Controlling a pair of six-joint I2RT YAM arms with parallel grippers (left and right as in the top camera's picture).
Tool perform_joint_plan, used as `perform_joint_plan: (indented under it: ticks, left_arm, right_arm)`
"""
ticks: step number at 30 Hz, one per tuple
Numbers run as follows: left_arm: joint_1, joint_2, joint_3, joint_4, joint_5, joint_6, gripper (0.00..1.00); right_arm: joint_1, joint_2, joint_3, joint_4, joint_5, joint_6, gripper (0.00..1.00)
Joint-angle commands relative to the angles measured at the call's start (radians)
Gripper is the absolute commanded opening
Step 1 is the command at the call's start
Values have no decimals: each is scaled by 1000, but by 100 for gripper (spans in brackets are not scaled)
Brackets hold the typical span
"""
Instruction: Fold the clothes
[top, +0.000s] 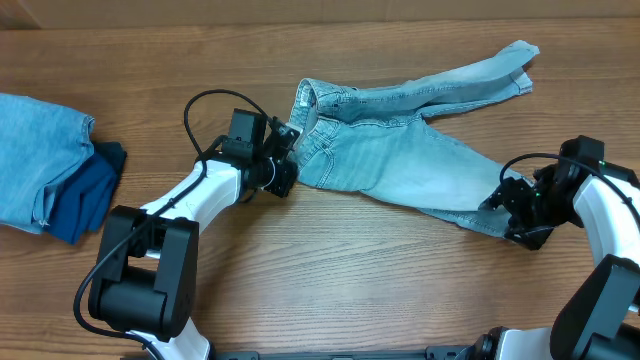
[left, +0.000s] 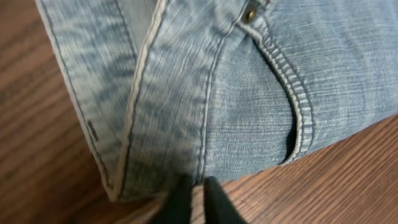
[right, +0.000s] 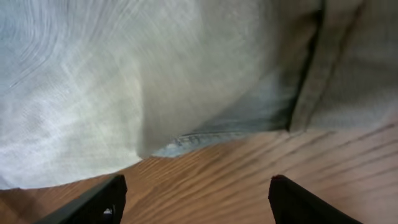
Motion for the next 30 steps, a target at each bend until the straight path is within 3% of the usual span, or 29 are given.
perform_joint_plan:
  ticks: [1,3,6,9,13,16,17,18,21,26,30]
  left_arm:
    - [0,-18,27,-27,10,6,4]
    - [0,-39,49,-33,-8,6,4]
    - [0,-49,69,-24,-41,7,9]
    - [0,-45,68,-30,-60,7,8]
    - [0,-45,68,-25,-64,7,8]
    - [0,-45,68,-37,-64,7,9]
    - [0,-45,68,-40,-64,7,8]
    - [0,-45,68,-40,-64,7,9]
    - [0,-45,68,-40,-65,8,9]
    - [0,-45,68,-40,-113,7,9]
    - [0,-45,68,-40,-113,6,9]
  right_arm:
    - [5,-16,-57,34,-7,13,77]
    - [5,-16,-74,60,-7,16,76]
    - [5,-16,-94,79,-8,47,63]
    - [5,-16,-129,111,-7,51,70]
    - [4,-16,-219,223,72,97,70]
    - [5,-16,-261,328,72,109,49]
    - [5,-16,-260,336,72,110,32]
    - [5,-16,-259,337,71,110,23]
    - [5,-18,-238,285,72,97,6]
    - [4,-131,-104,72,130,66,4]
    - [-12,-305,90,-105,405,74,4]
